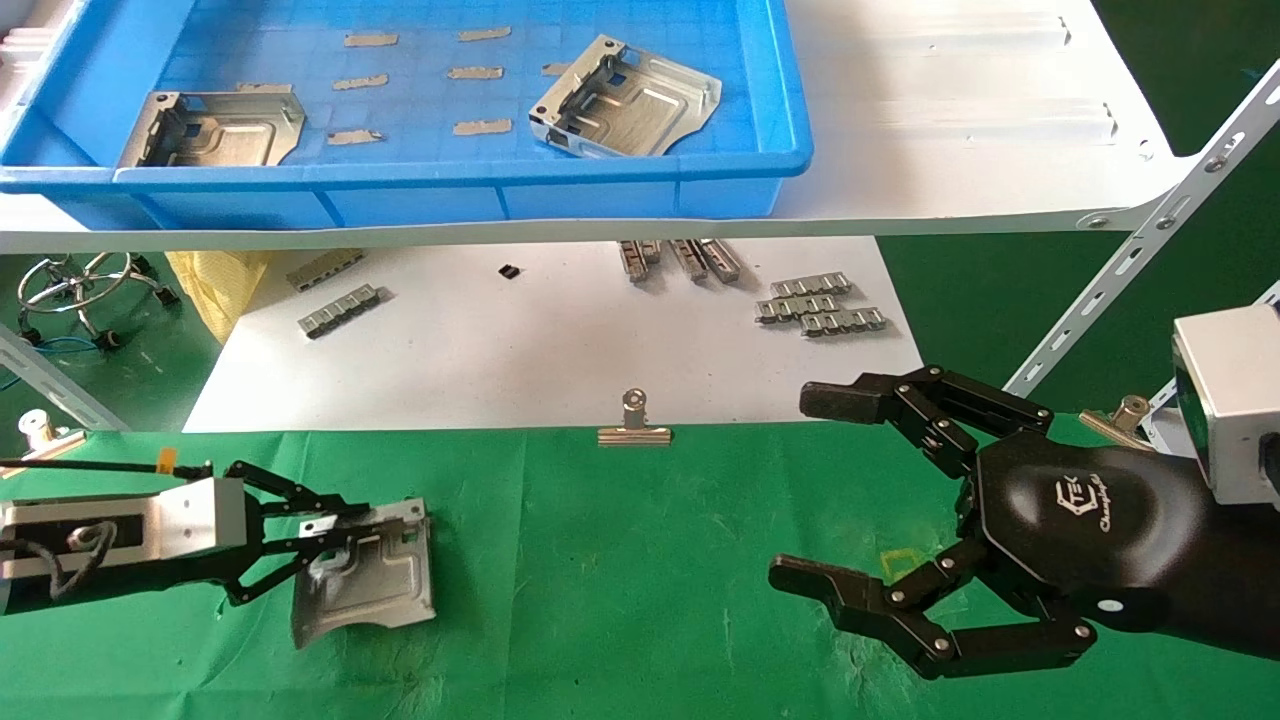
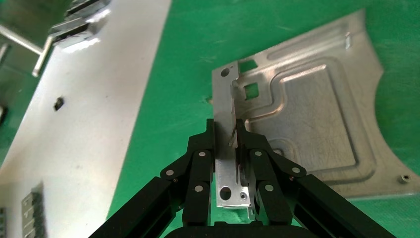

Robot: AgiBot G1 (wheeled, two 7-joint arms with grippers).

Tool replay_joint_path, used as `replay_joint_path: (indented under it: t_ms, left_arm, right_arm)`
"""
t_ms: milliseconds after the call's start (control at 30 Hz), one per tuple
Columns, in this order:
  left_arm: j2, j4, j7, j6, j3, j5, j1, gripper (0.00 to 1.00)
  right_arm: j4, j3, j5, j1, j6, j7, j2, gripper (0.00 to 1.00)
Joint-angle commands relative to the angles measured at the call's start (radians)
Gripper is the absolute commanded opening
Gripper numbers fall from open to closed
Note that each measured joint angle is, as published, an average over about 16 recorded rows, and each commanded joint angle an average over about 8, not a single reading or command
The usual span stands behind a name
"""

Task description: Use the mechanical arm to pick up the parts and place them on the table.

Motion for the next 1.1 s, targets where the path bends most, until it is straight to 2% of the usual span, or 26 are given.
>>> replay_joint_path:
  t_ms: [33, 433, 800, 1100]
  left_arm:
    - [0.005, 0.015, 0.016, 0.011, 0.006, 0.01, -0.01, 1.0]
    - [-0.003, 0.071, 0.087, 0.107, 0.012, 0.013, -0.039, 1.0]
    - [0.022, 0.162, -0.029, 0.118, -0.017, -0.04, -0.038, 1.0]
    - [0.024, 0.164, -0.03, 0.115, -0.021, -0.046, -0.034, 1.0]
  right_arm:
    - [0.0, 0.0, 0.0, 0.0, 0.0, 0.0, 0.0, 1.0]
    - [0.0, 0.0, 0.0, 0.0, 0.0, 0.0, 0.0, 1.0]
    - [0.0, 0.0, 0.0, 0.0, 0.0, 0.0, 0.0, 1.0]
    - [0.0, 0.0, 0.0, 0.0, 0.0, 0.0, 0.0, 1.0]
